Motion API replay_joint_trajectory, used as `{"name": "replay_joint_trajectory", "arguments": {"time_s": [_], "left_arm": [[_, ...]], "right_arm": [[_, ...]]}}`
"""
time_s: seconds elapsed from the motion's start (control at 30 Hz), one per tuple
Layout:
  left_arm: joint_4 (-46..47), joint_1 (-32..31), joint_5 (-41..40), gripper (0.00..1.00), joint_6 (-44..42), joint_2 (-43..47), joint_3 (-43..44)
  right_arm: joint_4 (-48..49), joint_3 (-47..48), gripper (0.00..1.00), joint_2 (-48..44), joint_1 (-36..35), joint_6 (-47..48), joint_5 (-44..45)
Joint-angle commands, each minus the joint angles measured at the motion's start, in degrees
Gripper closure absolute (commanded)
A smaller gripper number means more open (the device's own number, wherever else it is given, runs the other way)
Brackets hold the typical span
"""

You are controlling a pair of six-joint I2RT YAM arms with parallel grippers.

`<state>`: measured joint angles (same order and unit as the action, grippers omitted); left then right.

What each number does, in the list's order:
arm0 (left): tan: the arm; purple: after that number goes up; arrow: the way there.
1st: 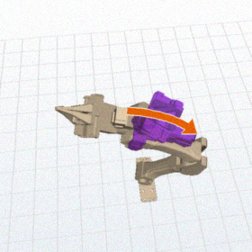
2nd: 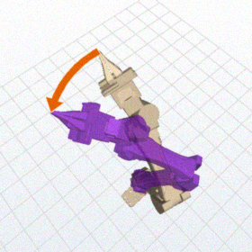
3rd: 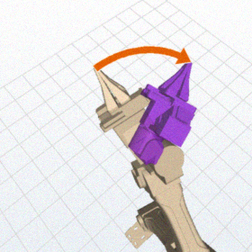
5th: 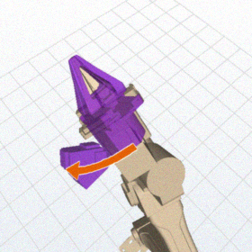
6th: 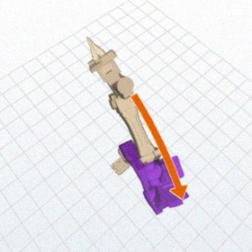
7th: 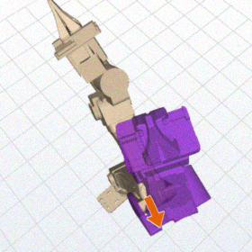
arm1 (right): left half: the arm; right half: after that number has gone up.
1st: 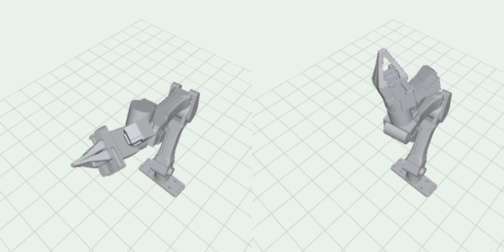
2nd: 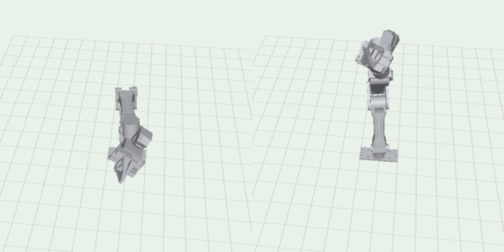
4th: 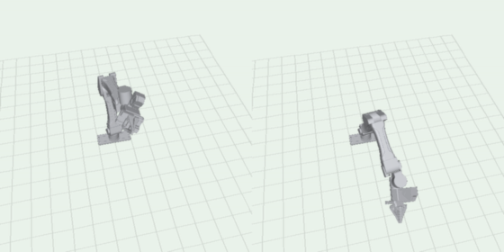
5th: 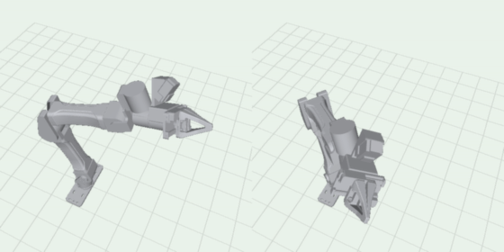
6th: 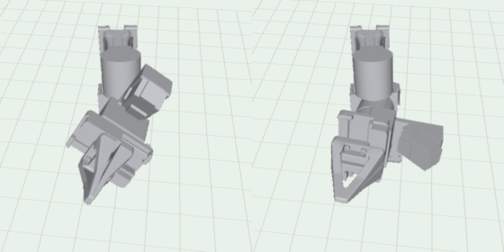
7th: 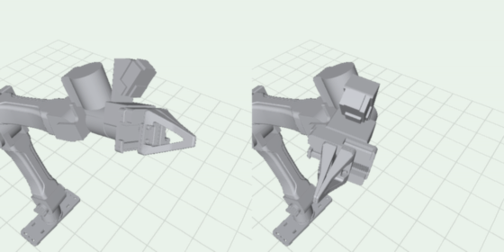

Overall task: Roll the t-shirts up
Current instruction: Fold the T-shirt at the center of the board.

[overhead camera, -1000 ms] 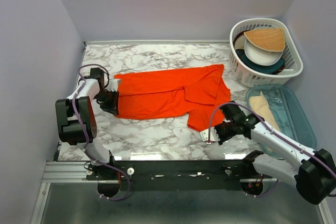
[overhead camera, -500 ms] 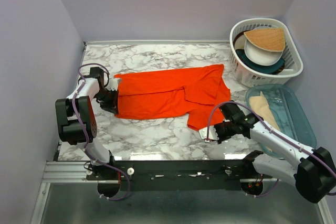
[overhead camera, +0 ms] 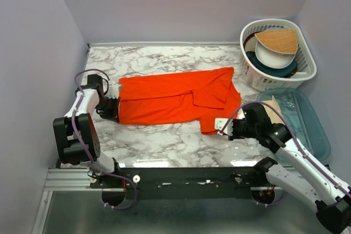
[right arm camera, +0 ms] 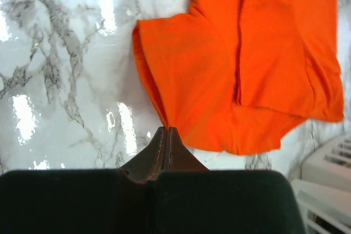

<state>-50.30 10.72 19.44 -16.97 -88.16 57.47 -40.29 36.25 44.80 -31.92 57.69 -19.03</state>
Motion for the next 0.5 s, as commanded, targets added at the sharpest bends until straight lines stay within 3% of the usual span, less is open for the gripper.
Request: {"name": "replay_joint_trajectory", "arguments": {"time_s": [0.0, 0.47], "left_arm": [[0.39, 2.81, -0.37, 1.00, -2.53, 4.05, -1.22], [-4.54, 3.69, 2.18, 1.00, -4.30, -5.88, 5.97]], "right_arm": [[-0.49, 1.28, 0.99, -5.68, -0.07, -10.13, 8.55], [9.00, 2.86, 0.99, -4.02, 0.72, -13.83, 13.58]]}}
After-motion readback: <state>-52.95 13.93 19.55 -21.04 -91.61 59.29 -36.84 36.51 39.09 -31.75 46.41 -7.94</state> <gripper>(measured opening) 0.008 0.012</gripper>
